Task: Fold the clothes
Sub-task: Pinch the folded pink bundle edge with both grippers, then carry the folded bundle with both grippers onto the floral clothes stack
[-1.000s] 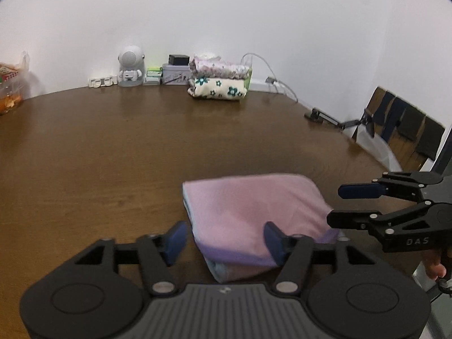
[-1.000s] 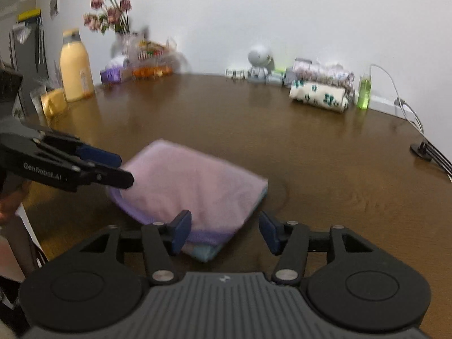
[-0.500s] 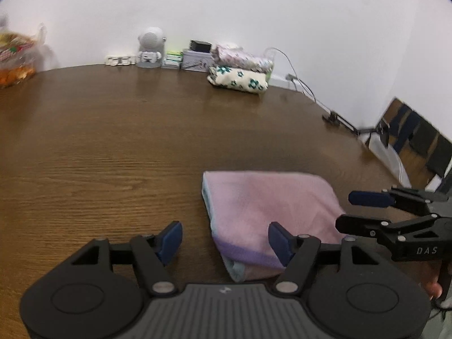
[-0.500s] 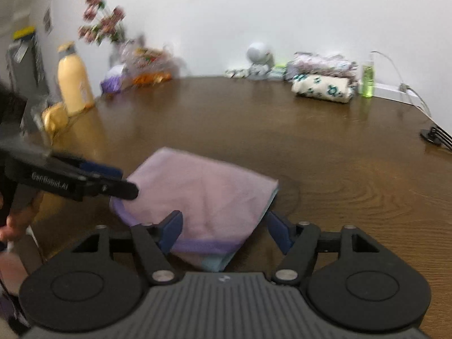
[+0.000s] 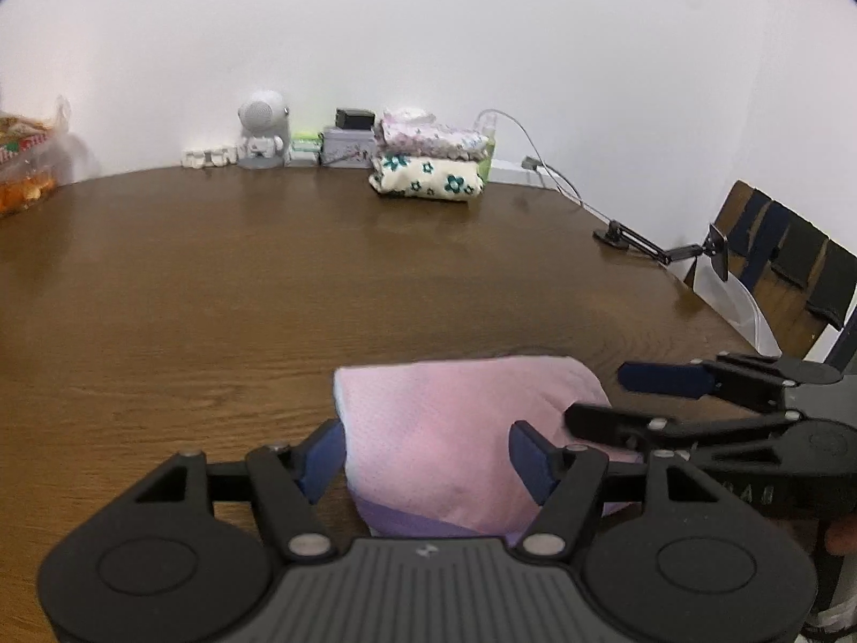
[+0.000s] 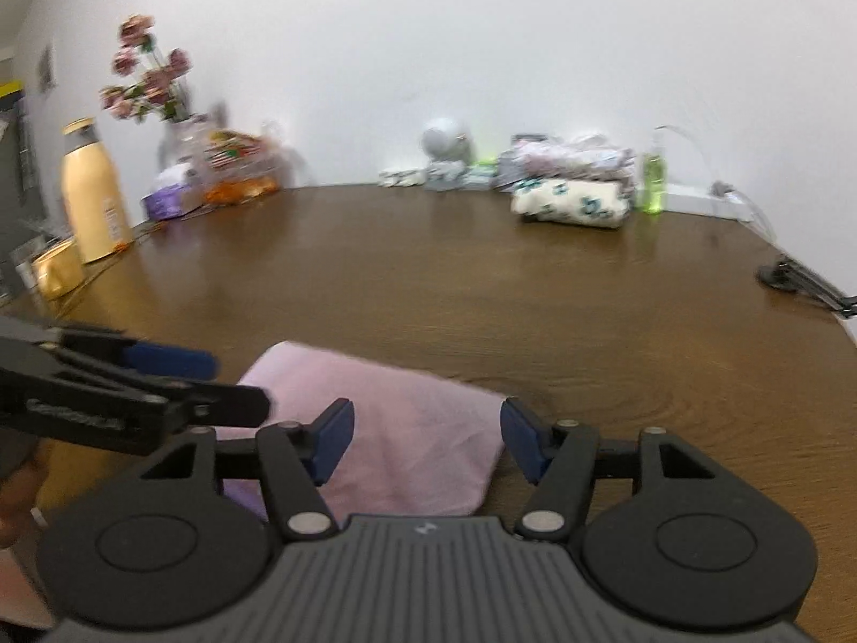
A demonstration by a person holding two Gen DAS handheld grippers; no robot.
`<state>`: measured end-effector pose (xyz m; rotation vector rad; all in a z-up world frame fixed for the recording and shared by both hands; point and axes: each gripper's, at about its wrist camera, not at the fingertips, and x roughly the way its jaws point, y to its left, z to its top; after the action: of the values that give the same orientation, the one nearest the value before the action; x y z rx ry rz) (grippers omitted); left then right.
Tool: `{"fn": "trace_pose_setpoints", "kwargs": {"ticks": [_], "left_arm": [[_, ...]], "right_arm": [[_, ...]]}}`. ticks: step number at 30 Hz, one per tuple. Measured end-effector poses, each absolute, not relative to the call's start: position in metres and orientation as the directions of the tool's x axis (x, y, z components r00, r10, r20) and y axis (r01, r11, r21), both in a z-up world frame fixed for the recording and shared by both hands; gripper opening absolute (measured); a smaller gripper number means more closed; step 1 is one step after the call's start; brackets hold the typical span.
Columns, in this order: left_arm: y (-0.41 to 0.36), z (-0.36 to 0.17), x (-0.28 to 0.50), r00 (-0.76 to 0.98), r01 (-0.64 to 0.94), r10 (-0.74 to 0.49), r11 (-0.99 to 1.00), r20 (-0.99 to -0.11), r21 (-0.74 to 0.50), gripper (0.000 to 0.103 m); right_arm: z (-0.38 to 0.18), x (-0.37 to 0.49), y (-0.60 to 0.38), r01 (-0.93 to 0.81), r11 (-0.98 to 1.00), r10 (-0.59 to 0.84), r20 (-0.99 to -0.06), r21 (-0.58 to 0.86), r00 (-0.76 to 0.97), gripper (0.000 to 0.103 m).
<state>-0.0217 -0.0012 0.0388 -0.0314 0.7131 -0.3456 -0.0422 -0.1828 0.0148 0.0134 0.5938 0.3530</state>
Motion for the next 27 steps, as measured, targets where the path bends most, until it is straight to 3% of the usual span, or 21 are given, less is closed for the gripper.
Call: {"fn": "trace_pose_setpoints", "kwargs": {"ticks": [3,15,16,18,20,23,27], "left_arm": [[-0.001,0.028,-0.016,0.670,0.294,-0.317,0.944,-0.672,-0.151,0.063],[0.002,0.024,-0.019,0.647,0.334,-0.321,0.935,-0.692,-0.121,0.068],[0.002,0.023,-0.019,0.647,0.338,-0.325,0.933,-0.690,-0.123,0.065],[0.004,0.023,-0.019,0.639,0.347,-0.352,0.925,-0.684,-0.153,0.051],[0.006,0.021,-0.019,0.619,0.356,-0.400,0.910,-0.675,-0.213,0.023],[0.009,0.021,-0.019,0.612,0.356,-0.432,0.899,-0.663,-0.256,0.015],[0.007,0.029,-0.027,0.647,0.361,-0.421,0.904,-0.636,-0.231,0.011]], "right_arm": [[0.007,-0.039,-0.178,-0.325,0.938,0.330,-0.585,0.117,0.741,0.058],[-0.006,-0.043,-0.189,-0.303,0.937,0.345,-0.597,0.174,0.724,0.060],[-0.006,-0.044,-0.188,-0.305,0.937,0.344,-0.595,0.168,0.726,0.060],[-0.007,-0.046,-0.186,-0.318,0.933,0.353,-0.591,0.167,0.725,0.049],[-0.006,-0.047,-0.185,-0.340,0.923,0.378,-0.588,0.180,0.715,0.034],[-0.003,-0.047,-0.182,-0.365,0.912,0.401,-0.590,0.186,0.701,0.020],[0.002,-0.051,-0.179,-0.357,0.917,0.393,-0.576,0.180,0.717,0.013]]}}
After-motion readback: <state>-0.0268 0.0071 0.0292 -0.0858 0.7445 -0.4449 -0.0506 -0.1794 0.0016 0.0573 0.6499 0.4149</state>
